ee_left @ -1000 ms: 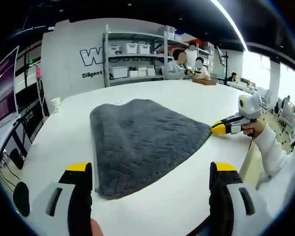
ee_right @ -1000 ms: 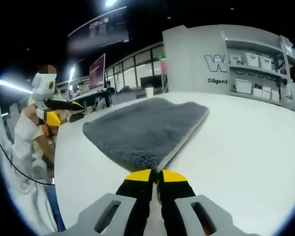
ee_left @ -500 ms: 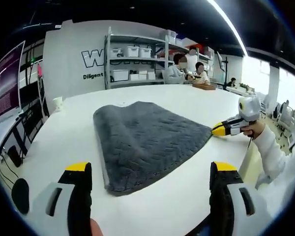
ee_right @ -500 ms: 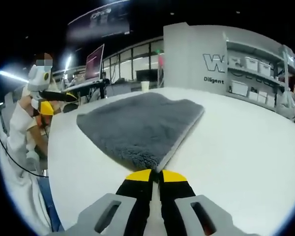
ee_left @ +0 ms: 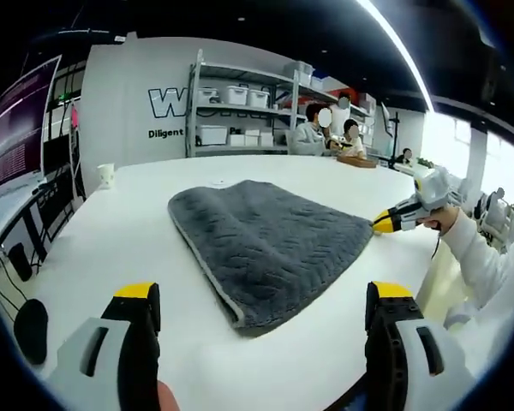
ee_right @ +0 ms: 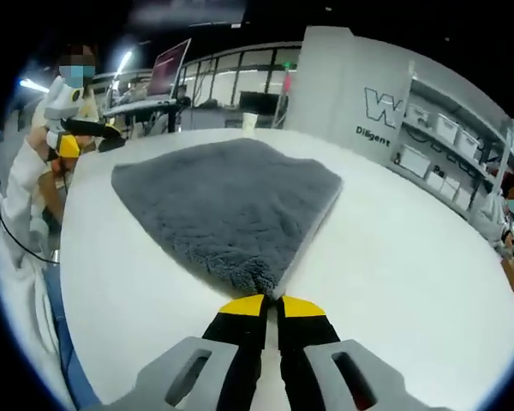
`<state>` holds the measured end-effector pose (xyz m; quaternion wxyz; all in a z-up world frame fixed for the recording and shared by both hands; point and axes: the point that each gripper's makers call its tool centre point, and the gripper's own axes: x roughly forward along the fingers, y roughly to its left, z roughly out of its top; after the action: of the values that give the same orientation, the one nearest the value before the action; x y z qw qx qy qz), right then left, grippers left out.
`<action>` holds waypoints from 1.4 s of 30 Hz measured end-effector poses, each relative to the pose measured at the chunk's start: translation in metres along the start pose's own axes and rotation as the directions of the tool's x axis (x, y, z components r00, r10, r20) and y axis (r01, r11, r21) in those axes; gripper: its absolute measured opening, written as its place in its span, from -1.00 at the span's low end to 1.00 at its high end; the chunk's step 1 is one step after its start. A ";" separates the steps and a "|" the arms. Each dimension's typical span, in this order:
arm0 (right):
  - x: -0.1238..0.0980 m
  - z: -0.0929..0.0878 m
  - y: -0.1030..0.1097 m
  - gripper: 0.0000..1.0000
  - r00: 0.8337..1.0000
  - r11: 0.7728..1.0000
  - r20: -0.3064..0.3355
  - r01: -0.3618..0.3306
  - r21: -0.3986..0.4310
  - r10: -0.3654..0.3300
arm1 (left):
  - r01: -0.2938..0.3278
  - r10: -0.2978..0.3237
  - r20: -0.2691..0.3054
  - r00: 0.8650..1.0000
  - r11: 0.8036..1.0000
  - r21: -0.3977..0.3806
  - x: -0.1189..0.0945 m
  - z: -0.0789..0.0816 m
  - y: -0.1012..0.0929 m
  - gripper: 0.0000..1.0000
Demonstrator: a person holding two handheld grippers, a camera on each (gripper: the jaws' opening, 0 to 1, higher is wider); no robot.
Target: Open the folded towel by lifting each exposed corner and separating the folded layers until the towel lies flat within the target outline without major curled edges
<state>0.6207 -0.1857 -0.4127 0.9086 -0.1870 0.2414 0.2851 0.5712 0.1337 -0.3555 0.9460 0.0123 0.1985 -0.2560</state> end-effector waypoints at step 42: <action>-0.009 -0.013 -0.100 -1.00 0.973 0.991 -0.211 0.069 -0.117 -0.093 | 0.014 -0.008 -0.076 0.997 0.996 0.085 -0.001 -0.015 -0.009 0.99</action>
<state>0.6712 -0.2726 -0.3983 0.8763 -0.2757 0.3150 0.2385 0.5609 0.1280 -0.3681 0.9350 0.0616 0.2231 -0.2688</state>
